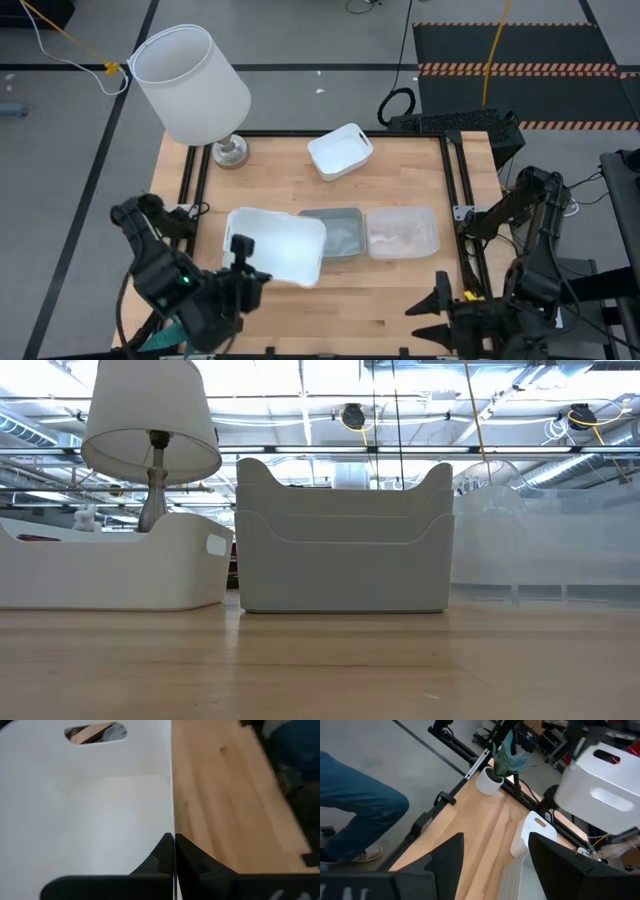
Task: Stack baskets by color
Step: Stack the bottom white bin on the middle white bin
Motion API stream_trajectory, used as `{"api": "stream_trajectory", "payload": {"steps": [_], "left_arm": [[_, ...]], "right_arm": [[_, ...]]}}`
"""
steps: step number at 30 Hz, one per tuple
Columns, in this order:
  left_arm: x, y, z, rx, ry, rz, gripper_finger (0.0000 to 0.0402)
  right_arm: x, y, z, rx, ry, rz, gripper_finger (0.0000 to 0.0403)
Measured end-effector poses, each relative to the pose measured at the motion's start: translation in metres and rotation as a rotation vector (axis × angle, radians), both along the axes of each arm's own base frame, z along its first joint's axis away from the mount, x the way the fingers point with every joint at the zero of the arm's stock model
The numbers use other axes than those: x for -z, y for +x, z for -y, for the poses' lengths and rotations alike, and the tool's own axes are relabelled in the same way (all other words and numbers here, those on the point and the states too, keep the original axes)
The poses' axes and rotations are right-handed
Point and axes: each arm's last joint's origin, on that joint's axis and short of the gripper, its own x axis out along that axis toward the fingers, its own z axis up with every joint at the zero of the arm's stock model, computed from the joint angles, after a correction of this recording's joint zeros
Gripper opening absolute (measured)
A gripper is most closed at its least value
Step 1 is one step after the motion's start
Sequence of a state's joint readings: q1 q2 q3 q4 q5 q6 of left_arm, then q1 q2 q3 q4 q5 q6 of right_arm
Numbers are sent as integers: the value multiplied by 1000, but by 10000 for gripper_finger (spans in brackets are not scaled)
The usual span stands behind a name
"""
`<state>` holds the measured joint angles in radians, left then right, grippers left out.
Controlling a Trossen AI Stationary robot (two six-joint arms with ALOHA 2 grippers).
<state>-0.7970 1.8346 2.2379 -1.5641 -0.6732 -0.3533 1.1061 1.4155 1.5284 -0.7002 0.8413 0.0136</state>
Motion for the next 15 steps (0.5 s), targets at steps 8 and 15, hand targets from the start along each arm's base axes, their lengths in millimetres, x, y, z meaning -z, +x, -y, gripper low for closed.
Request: {"api": "stream_trajectory", "payload": {"steps": [8, 15], "left_arm": [[23, -33, -35, -22, -107, 103, 1], [61, -66, -68, -12, -174, 156, 1]], "right_arm": [[0, -1, 0, -2, -4, -2, 215], [1, -1, 0, -3, -13, -5, 215]]}}
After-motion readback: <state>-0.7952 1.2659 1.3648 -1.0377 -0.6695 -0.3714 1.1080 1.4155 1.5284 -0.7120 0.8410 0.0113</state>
